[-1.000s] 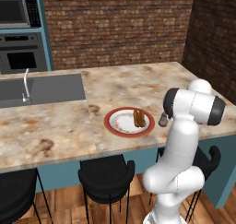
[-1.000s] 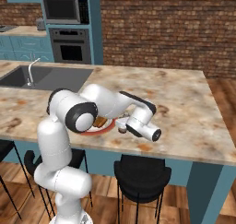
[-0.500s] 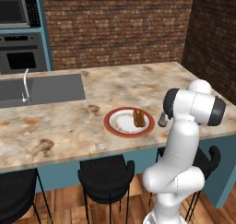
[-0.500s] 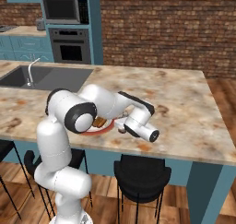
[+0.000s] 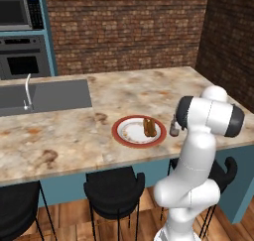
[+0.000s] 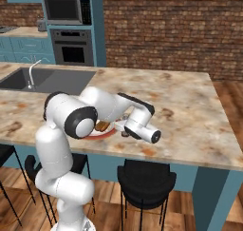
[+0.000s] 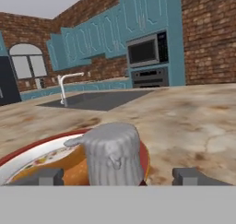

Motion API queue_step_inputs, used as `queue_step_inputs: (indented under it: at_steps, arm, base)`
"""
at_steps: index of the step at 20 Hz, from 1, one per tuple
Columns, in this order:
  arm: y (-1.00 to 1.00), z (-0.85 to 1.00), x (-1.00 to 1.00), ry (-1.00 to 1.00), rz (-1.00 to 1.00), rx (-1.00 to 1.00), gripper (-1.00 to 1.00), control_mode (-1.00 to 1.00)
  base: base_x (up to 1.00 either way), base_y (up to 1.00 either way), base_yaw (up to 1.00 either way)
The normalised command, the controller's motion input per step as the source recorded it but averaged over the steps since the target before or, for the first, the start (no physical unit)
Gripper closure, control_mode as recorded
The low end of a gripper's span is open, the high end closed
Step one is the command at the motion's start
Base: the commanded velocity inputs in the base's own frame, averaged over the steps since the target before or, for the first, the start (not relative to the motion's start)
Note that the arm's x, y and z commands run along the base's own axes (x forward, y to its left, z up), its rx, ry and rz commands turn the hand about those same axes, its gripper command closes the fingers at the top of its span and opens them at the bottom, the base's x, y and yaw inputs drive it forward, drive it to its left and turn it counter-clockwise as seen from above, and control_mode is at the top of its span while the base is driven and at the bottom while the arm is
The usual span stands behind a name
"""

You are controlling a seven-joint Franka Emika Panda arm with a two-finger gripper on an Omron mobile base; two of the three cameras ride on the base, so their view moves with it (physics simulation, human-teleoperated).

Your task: Move the hot dog bun to the plate on the dining table and place the condiment next to that plate. Then navigate to the fridge and take the sausage and place it on the plate as well.

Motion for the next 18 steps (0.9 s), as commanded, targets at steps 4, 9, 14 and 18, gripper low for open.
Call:
queue_step_inputs:
  at_steps: [4,9,14,18]
  arm:
    - [0.22,0.00,-0.14,0.00,0.00,0.00,-1.00,-1.00]
    - [0.01,0.15,-0.40,0.00,0.00,0.00,-1.00,-1.00]
    - [-0.17,0.28,-0.02,0.00,0.00,0.00,-1.00,-1.00]
    - [-0.13,0.30,0.00,0.00,0.00,0.00,-1.00,-1.00]
  base:
    - [0.00,0.00,0.00]
    - [0.00,0.00,0.00]
    - [0.00,0.00,0.00]
    - [0.00,0.00,0.00]
